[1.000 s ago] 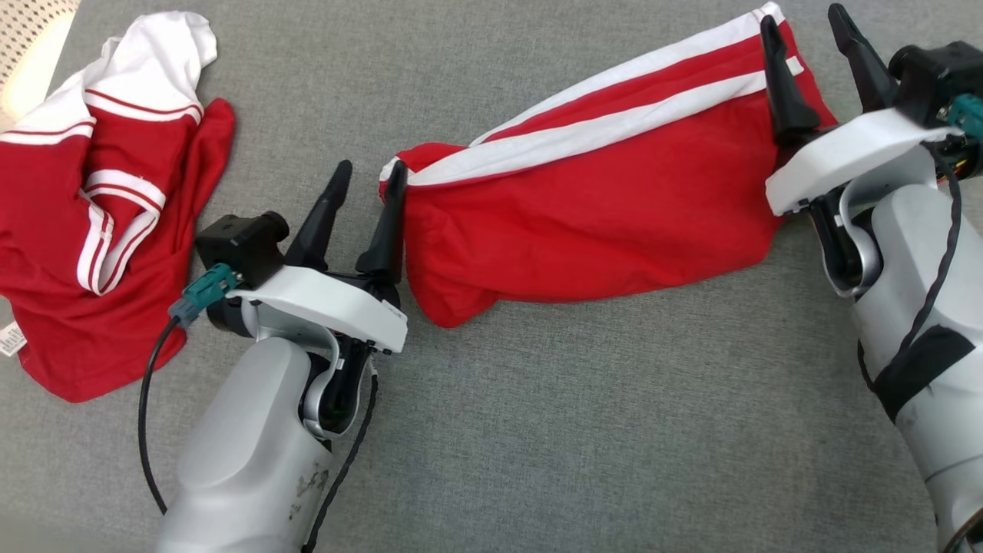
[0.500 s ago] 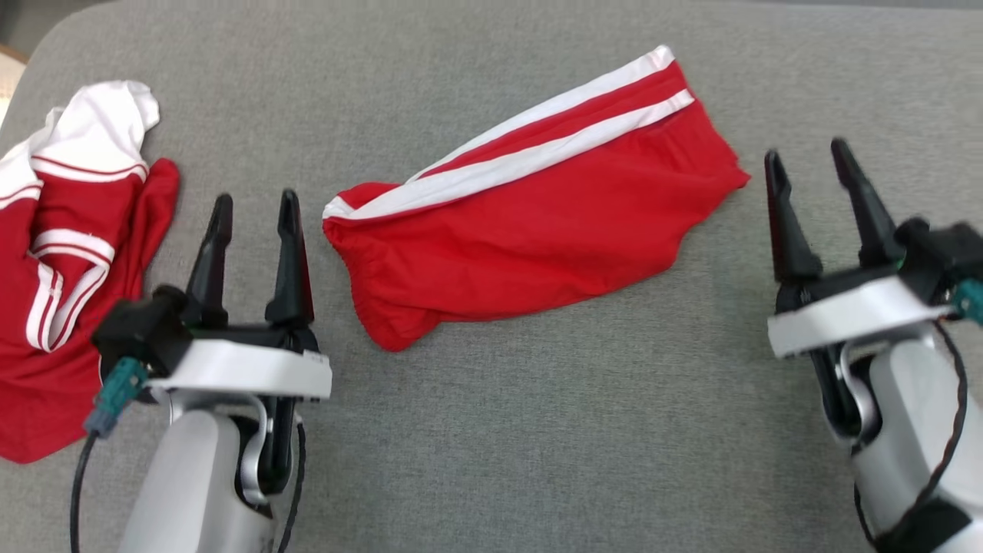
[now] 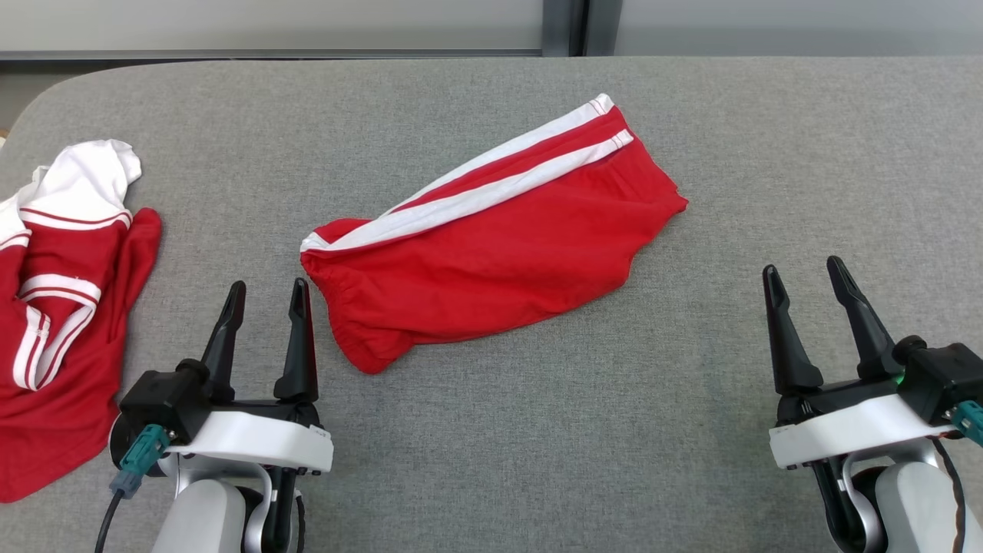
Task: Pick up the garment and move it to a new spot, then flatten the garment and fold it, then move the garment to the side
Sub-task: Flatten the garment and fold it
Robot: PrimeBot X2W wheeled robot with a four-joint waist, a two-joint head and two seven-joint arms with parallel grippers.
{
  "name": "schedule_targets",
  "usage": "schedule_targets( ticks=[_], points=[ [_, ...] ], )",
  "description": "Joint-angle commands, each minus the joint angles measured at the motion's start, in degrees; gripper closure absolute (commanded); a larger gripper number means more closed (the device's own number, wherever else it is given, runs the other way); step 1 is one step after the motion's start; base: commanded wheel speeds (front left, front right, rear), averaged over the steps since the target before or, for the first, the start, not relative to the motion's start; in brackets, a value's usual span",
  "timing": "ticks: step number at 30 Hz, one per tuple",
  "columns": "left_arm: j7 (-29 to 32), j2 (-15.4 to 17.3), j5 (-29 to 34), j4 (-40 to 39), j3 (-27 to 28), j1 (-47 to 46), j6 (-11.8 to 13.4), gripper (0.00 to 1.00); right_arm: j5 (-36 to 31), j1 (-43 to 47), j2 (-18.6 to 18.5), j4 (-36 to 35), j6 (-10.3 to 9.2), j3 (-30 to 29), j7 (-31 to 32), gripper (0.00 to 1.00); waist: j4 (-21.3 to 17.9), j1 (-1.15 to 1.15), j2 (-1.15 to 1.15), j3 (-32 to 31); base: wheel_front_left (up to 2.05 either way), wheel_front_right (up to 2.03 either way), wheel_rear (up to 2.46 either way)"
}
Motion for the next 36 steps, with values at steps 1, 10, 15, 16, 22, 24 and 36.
schedule_targets(
  ticks=[1,10,15,16,22,24,36],
  points=[
    [-0.25,0.22,0.53,0.27,0.09,0.11,-0.07,0.00,-0.37,0.76,0.17,-1.23,-0.04,-0.39,0.72,0.00,-0.15,0.00,0.00,0.15,0.00,0.00,0.00],
    [-0.25,0.07,0.98,1.02,0.17,-1.48,-0.47,0.00,-1.23,1.50,0.94,-3.78,-0.04,-1.18,2.11,0.00,-0.28,0.00,0.00,1.05,0.00,0.00,0.00],
    [-0.25,0.06,1.09,1.14,0.07,-1.83,-0.62,0.00,-1.24,1.19,0.73,-4.06,-0.04,-1.65,2.55,0.00,0.13,0.00,0.00,1.62,0.00,0.00,0.00],
    [-0.25,0.04,1.05,1.07,-0.10,-2.15,-0.70,0.00,-1.29,0.93,0.64,-4.04,-0.04,-1.87,2.72,0.00,0.38,0.00,0.00,1.90,0.00,0.00,0.00],
    [-0.25,0.01,-0.87,0.01,-2.98,-4.83,-0.37,0.00,-1.05,-4.10,-1.49,-1.06,-0.03,-2.96,4.90,0.00,3.14,0.00,0.00,5.53,0.00,0.00,0.00],
    [-0.25,0.03,-1.62,-0.49,-4.17,-5.95,-0.08,0.00,-0.71,-7.22,-2.19,0.76,-0.03,-2.44,5.64,0.00,4.24,0.00,0.00,7.09,0.00,0.00,0.00],
    [-0.25,0.00,-5.46,-0.77,-10.08,-9.90,1.85,0.00,-1.20,-24.28,-4.20,20.74,-0.04,2.46,17.59,0.00,8.46,0.00,0.00,11.11,0.00,0.00,0.00]
  ],
)
